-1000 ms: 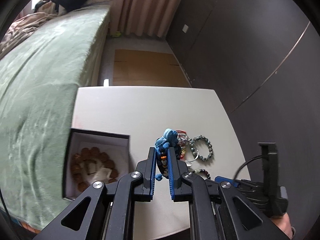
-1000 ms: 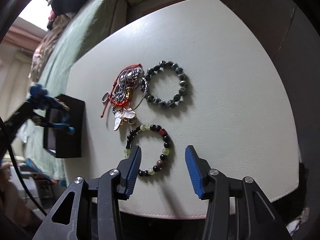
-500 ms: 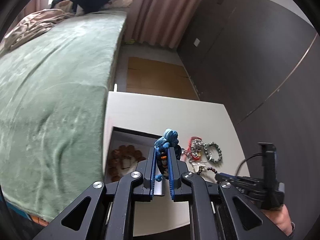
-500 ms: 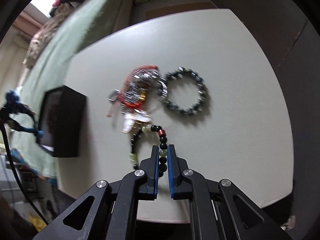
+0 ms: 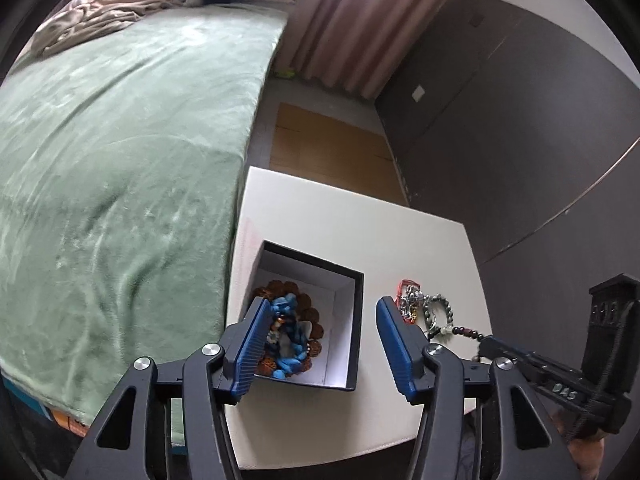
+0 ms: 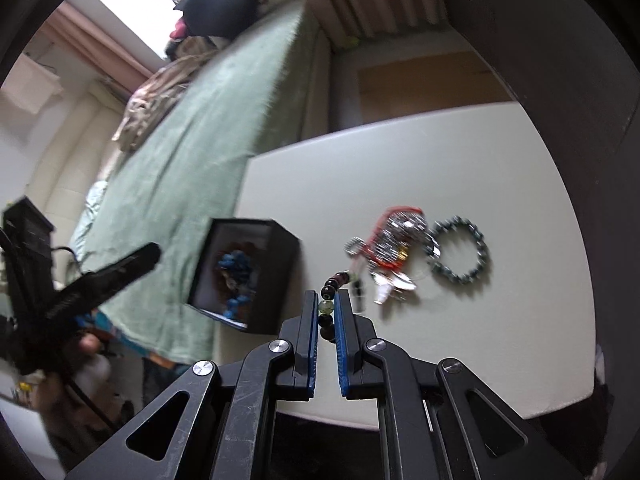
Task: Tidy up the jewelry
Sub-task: 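Carry the blue strand into the black box and open the left tool, then move the left tool back over the remaining silver and red jewelry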
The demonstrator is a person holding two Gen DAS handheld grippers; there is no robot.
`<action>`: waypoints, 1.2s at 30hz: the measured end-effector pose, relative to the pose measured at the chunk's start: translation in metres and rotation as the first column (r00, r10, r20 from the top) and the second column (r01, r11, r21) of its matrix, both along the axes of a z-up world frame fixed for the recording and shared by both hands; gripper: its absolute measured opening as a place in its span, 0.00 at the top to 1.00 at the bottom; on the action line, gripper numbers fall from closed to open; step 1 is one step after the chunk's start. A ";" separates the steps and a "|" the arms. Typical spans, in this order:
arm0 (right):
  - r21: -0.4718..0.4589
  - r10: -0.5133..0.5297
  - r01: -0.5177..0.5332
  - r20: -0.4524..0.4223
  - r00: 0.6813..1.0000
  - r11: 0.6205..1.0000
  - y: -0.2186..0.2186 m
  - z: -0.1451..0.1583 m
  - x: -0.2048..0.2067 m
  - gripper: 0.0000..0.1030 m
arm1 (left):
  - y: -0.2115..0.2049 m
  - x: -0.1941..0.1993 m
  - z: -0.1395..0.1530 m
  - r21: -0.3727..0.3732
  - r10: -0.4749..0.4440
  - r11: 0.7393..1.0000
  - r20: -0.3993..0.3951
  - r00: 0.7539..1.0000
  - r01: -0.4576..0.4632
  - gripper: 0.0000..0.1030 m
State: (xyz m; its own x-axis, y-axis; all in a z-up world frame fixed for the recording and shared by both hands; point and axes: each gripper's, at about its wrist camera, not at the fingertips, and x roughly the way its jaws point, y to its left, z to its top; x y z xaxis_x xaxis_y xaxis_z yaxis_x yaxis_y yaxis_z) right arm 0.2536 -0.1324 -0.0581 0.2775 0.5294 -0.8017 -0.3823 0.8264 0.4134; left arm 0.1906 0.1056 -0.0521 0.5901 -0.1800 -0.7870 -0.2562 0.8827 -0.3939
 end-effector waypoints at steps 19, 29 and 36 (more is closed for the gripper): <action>0.055 0.137 -0.140 0.057 0.989 0.989 0.081 0.028 -0.005 0.91 | 0.050 -0.041 0.011 0.016 0.098 0.995 0.020 0.995 -0.098 0.45; 0.016 0.123 -0.123 0.049 0.991 0.992 0.102 0.015 0.006 0.41 | 0.059 -0.050 0.014 0.018 0.121 0.992 0.038 0.992 -0.121 0.32; 0.028 0.039 -0.041 0.070 0.997 0.999 0.051 0.013 0.003 0.36 | 0.040 -0.043 0.016 0.025 0.109 0.994 0.068 0.992 -0.111 0.32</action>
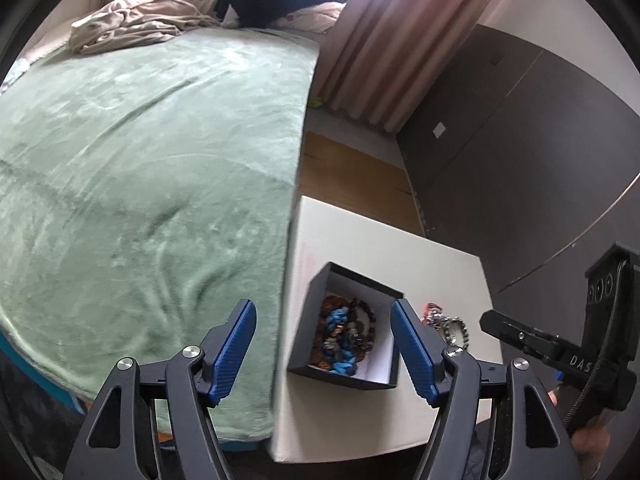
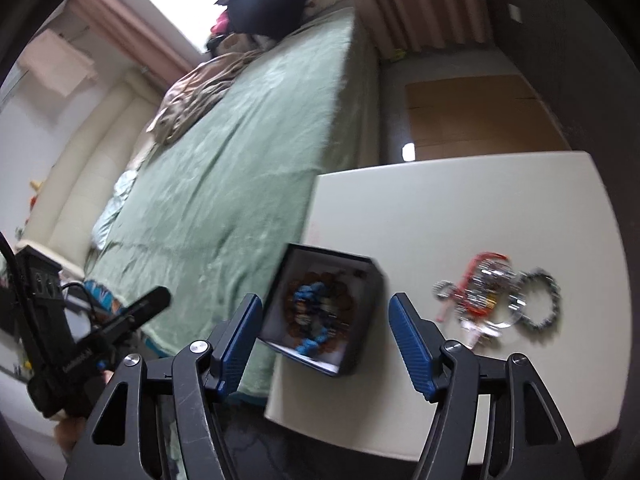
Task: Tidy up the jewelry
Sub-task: 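Move the left tool back over the remaining silver and red jewelry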
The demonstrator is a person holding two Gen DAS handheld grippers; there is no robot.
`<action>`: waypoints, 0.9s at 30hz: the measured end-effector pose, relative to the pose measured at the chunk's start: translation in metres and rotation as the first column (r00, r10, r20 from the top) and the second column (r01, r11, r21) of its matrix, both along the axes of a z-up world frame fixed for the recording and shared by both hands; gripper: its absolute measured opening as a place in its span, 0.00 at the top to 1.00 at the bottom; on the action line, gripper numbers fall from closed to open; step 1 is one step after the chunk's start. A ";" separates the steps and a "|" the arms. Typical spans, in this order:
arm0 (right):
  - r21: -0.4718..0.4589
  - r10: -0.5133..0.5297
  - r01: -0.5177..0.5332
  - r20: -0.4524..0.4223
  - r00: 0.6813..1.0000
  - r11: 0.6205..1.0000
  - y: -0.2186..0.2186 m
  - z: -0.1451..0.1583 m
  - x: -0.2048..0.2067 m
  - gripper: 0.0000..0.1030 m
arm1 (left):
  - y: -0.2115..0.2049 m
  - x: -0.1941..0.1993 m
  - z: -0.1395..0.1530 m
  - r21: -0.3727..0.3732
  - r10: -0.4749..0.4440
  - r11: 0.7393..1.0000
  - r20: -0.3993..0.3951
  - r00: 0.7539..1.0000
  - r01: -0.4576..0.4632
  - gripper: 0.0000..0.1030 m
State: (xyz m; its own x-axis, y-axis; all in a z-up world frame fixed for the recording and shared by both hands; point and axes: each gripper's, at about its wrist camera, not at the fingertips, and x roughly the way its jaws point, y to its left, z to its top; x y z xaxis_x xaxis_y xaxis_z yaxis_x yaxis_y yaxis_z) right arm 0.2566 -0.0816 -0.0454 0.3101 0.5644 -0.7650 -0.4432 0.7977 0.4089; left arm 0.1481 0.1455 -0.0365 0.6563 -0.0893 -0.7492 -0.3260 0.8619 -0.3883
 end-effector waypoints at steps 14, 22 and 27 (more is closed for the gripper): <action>0.023 -0.121 0.121 -0.002 0.993 0.992 -0.090 0.004 0.003 0.05 | -0.070 0.039 0.003 0.054 -0.156 0.986 -0.028 0.987 0.157 0.32; 0.106 -0.175 0.183 -0.075 0.982 0.977 -0.130 -0.007 0.011 0.02 | -0.110 0.064 -0.002 0.071 -0.249 0.965 -0.062 0.966 0.253 0.32; 0.121 -0.210 0.224 -0.117 0.971 0.967 -0.149 -0.016 0.016 0.02 | -0.131 0.079 -0.010 0.074 -0.282 0.954 -0.093 0.955 0.289 0.33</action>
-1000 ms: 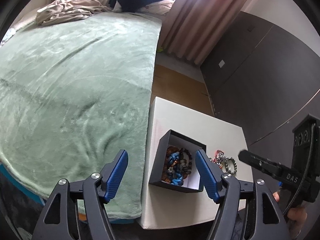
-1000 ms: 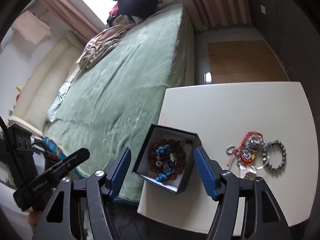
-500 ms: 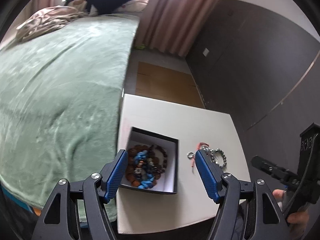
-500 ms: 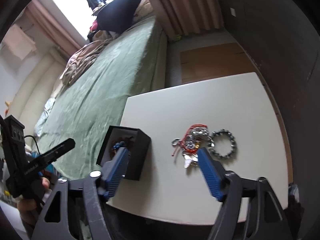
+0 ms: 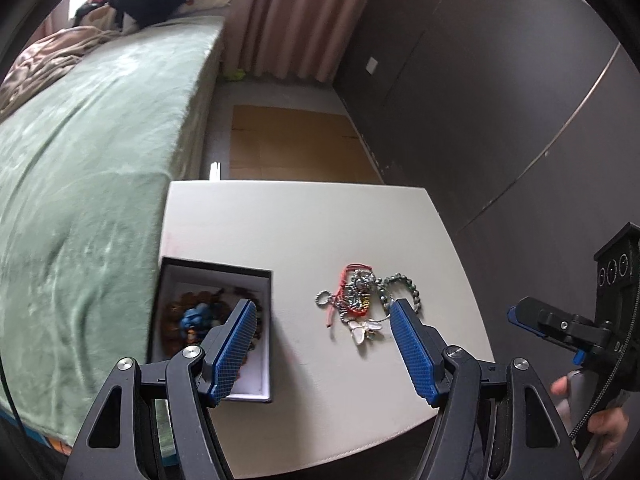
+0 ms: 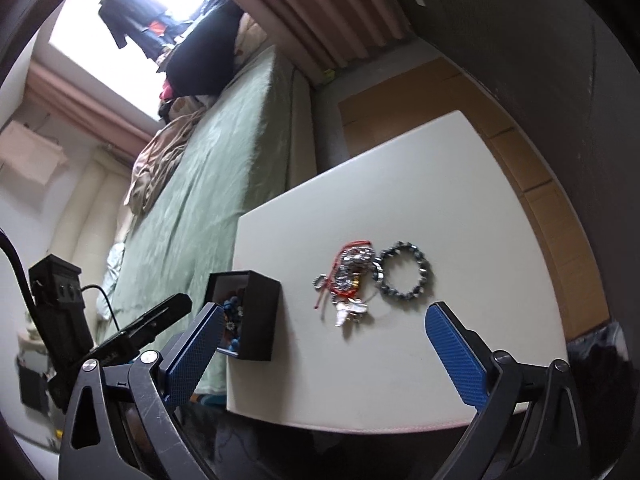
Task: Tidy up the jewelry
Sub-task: 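Move the left tool back over the remaining silver and red jewelry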
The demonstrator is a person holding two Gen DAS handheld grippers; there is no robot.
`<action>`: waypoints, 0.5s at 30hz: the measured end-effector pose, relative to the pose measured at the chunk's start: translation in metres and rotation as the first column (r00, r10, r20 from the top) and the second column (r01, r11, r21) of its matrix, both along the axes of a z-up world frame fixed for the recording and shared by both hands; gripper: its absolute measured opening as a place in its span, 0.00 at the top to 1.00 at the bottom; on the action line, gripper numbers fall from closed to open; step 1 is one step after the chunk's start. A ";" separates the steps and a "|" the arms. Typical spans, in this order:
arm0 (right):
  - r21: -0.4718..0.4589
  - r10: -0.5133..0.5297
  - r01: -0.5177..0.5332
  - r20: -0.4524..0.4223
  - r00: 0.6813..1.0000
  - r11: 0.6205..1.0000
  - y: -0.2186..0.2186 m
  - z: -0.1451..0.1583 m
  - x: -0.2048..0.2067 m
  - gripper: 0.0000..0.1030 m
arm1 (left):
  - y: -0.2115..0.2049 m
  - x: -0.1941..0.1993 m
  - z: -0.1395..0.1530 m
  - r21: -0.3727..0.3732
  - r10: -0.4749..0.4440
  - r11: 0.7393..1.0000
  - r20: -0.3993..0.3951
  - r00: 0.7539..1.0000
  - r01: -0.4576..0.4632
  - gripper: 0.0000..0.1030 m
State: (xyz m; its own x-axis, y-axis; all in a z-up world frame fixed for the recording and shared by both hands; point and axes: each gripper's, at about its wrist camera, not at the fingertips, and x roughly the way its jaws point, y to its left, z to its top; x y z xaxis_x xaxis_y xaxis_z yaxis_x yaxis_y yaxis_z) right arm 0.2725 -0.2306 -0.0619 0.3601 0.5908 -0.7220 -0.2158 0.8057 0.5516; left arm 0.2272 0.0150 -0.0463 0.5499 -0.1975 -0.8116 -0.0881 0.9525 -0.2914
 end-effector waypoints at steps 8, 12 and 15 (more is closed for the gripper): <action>0.043 -0.037 0.039 -0.059 0.998 0.998 -0.018 -0.024 0.009 0.08 | -0.023 0.026 -0.024 0.010 -0.050 0.999 -0.072 0.996 0.051 0.58; 0.054 -0.046 0.051 -0.091 0.995 0.997 -0.023 -0.037 0.015 0.15 | -0.029 0.039 -0.036 0.005 -0.061 0.998 -0.107 0.992 0.062 0.67; 0.067 -0.052 0.060 -0.110 0.993 0.996 -0.026 -0.046 0.019 0.16 | -0.037 0.048 -0.046 0.016 -0.079 0.997 -0.124 0.989 0.082 0.69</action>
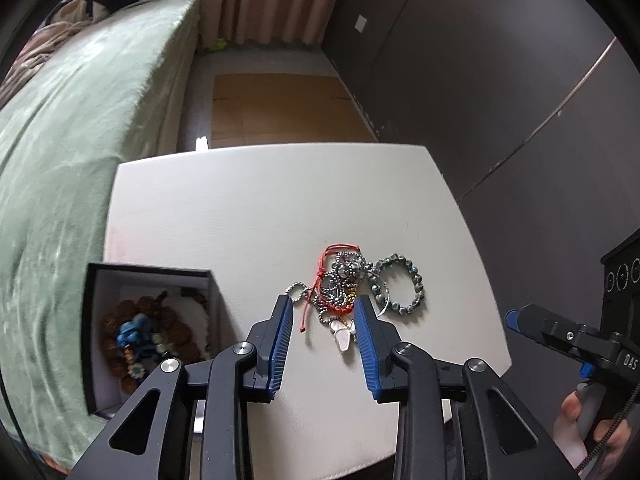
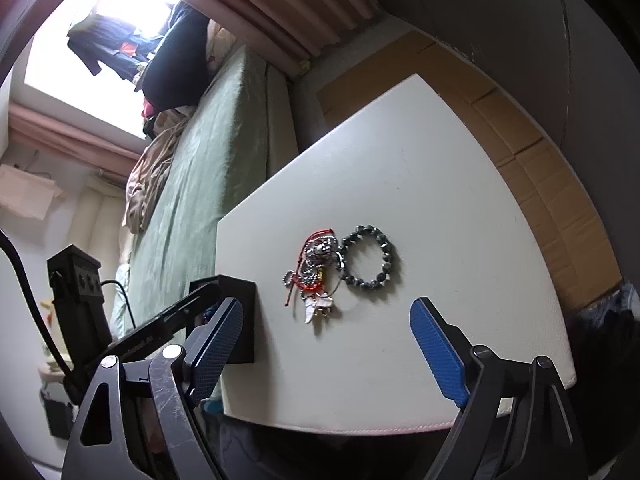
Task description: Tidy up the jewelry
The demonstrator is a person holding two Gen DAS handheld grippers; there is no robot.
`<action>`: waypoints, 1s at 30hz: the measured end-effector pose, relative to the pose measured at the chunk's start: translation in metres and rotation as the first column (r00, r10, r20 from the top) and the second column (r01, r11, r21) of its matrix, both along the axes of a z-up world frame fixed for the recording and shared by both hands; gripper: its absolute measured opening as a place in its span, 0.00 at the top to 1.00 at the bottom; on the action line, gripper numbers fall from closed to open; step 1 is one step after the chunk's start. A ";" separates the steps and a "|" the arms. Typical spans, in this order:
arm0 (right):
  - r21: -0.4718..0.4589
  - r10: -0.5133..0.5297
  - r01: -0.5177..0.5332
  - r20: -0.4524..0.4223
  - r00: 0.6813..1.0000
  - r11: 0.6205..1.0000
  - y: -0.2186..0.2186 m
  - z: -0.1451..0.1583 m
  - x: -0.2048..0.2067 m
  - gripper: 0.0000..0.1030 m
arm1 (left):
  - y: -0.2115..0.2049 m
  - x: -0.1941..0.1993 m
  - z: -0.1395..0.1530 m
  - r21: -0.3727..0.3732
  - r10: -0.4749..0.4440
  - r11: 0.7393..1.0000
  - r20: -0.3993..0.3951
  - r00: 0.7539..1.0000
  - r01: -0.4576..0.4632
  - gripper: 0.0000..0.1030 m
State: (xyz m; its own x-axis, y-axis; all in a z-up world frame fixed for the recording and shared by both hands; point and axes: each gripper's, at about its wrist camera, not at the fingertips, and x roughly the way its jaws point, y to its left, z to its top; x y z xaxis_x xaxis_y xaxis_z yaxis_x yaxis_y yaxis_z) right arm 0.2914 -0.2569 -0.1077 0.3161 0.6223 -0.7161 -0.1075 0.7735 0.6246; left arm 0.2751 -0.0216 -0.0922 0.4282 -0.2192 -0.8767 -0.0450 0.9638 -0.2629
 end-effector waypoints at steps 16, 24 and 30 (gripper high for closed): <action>0.007 -0.034 0.035 -0.053 0.998 0.999 -0.024 -0.026 0.017 0.17 | -0.036 0.056 -0.047 0.002 -0.068 0.998 -0.093 0.993 0.069 0.72; -0.016 -0.081 0.080 -0.059 0.995 0.997 -0.048 -0.030 0.017 0.17 | -0.044 0.073 -0.070 0.007 -0.045 0.999 -0.160 0.986 0.047 0.71; -0.025 -0.090 0.088 -0.065 0.994 0.996 -0.053 -0.033 0.016 0.17 | -0.050 0.076 -0.077 0.007 -0.045 0.999 -0.159 0.986 0.046 0.46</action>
State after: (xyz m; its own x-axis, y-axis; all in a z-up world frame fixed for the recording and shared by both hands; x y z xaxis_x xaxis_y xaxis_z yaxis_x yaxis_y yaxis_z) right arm 0.3075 -0.3098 -0.1407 0.3210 0.5777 -0.7505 0.0036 0.7917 0.6109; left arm 0.3511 -0.0711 -0.1688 0.2736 -0.2256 -0.9350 -0.0413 0.9685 -0.2457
